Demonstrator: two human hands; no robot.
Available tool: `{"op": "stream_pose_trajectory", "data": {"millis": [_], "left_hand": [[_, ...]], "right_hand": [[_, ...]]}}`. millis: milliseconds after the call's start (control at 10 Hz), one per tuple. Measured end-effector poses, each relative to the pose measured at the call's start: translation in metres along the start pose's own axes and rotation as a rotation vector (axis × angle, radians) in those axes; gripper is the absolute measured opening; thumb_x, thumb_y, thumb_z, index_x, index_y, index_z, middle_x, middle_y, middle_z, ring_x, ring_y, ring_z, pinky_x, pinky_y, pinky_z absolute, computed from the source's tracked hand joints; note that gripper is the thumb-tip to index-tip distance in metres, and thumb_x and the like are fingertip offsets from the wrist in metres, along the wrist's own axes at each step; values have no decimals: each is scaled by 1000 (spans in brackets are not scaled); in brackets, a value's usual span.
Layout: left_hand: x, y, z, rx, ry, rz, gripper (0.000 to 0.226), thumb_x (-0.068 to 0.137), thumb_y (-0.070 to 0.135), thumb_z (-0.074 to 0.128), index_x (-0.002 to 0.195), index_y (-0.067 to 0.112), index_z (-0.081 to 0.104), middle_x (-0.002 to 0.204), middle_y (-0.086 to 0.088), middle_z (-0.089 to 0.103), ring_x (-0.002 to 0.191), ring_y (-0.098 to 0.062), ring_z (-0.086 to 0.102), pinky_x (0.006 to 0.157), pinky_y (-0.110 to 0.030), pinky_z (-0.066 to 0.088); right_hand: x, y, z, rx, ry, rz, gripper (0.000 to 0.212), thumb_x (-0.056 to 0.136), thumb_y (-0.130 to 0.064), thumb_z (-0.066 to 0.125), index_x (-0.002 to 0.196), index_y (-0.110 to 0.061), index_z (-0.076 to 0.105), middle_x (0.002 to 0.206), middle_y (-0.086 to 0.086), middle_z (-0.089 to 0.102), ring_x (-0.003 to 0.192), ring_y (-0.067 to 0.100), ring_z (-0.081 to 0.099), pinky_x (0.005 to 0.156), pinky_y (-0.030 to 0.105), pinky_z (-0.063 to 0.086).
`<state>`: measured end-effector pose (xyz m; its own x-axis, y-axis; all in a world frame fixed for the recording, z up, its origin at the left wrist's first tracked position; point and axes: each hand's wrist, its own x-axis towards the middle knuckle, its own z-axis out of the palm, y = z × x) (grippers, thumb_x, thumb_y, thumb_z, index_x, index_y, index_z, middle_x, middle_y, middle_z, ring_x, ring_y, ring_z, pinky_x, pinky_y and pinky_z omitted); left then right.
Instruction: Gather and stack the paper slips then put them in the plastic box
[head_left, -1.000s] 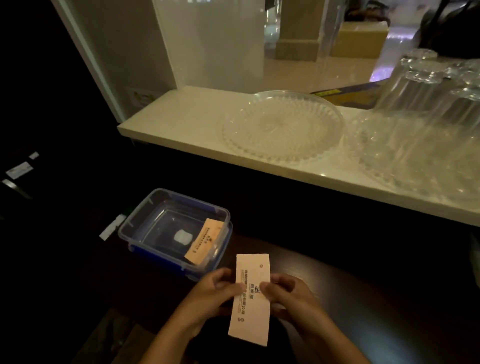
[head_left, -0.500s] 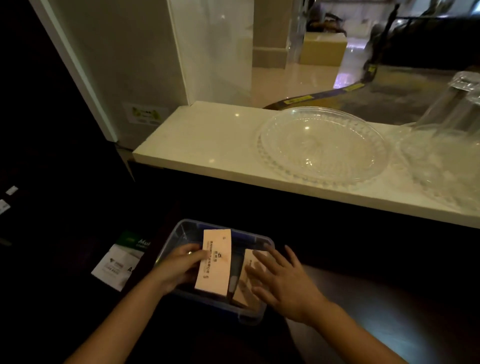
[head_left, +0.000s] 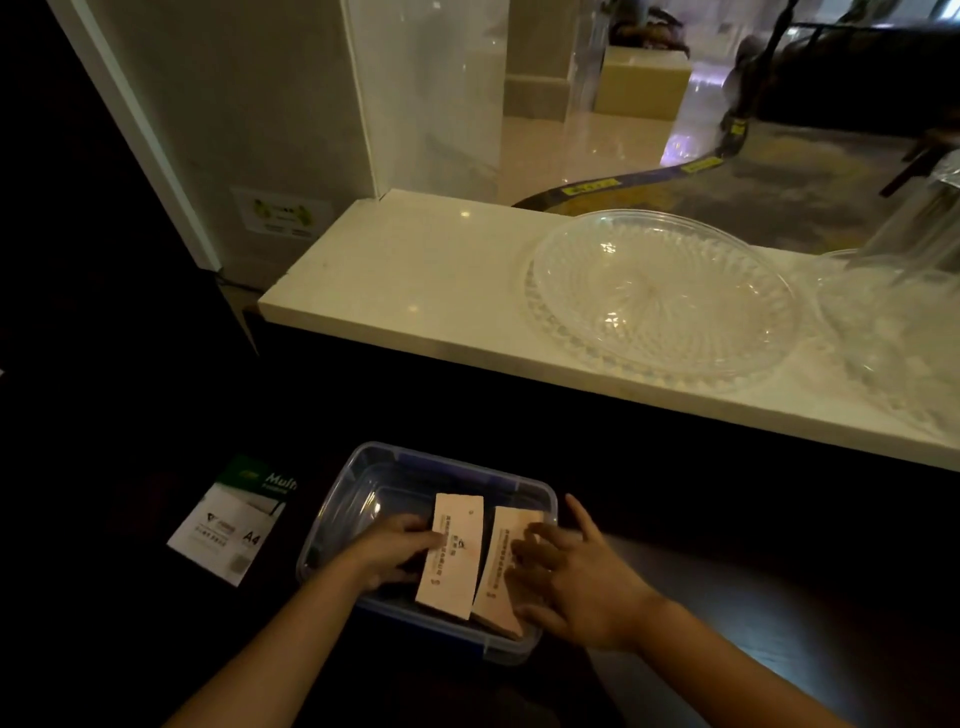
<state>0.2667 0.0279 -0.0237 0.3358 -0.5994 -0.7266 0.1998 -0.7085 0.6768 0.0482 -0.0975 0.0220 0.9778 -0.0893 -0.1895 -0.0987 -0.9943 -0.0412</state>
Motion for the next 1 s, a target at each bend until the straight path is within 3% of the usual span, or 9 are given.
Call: {"op": "stream_pose_trajectory", "data": {"millis": [100, 200, 300, 400, 600, 800, 900, 1000], "left_hand": [[2, 0, 2, 47, 13, 25, 18, 85, 15, 57, 102, 19, 61, 101, -4, 69, 102, -21, 60, 93, -44, 43], [2, 3, 9, 124, 57, 69, 15, 87, 18, 54, 98, 23, 62, 88, 6, 67, 87, -11, 60, 76, -31, 41], [1, 8, 16, 186, 80, 77, 17, 88, 18, 53, 102, 20, 62, 93, 2, 68, 81, -9, 60, 65, -25, 41], [-2, 11, 18, 216, 74, 44, 14, 88, 17, 53, 99, 19, 61, 104, -4, 67, 89, -15, 58, 76, -32, 41], [-3, 9, 22, 288, 117, 45, 22, 89, 18, 51, 109, 14, 58, 113, -8, 66, 102, -21, 60, 71, -27, 44], [-4, 8, 13, 209, 81, 25, 7, 85, 21, 57, 91, 21, 61, 105, -6, 68, 92, -17, 61, 75, -31, 47], [-7, 10, 0, 124, 94, 31, 42, 78, 26, 67, 118, 18, 54, 103, 2, 63, 97, -16, 57, 84, -36, 45], [-17, 15, -18, 53, 136, 111, 55, 76, 31, 69, 126, 23, 46, 108, 4, 59, 94, -12, 57, 77, -32, 46]], "right_hand": [[0, 1, 1, 6, -4, 4, 59, 87, -59, 17, 128, -28, 47, 141, 4, 46, 138, 26, 25, 105, 58, -19], [1, 1, 3, 14, -9, 1, 58, 88, -59, 18, 127, -27, 47, 140, 5, 47, 137, 28, 27, 104, 58, -18], [1, 3, 3, 8, -12, -10, 59, 88, -60, 17, 127, -27, 47, 139, 5, 47, 136, 28, 28, 105, 57, -18], [1, 3, 4, 20, -7, -14, 59, 88, -61, 17, 126, -28, 47, 137, 5, 49, 135, 28, 30, 106, 57, -18], [1, 2, 4, 22, 21, -25, 57, 88, -60, 18, 123, -28, 50, 133, 4, 53, 131, 28, 35, 106, 55, -18], [1, 1, 1, 23, 18, -17, 57, 88, -60, 19, 123, -28, 50, 134, 4, 50, 133, 26, 32, 105, 57, -22], [0, -3, 1, 61, 56, 8, 54, 89, -60, 19, 123, -32, 49, 134, 0, 51, 134, 22, 32, 106, 60, -21], [10, -6, -6, 265, 179, 138, 47, 89, -59, 22, 117, -35, 53, 124, -10, 59, 128, 9, 39, 110, 57, -14]]}}
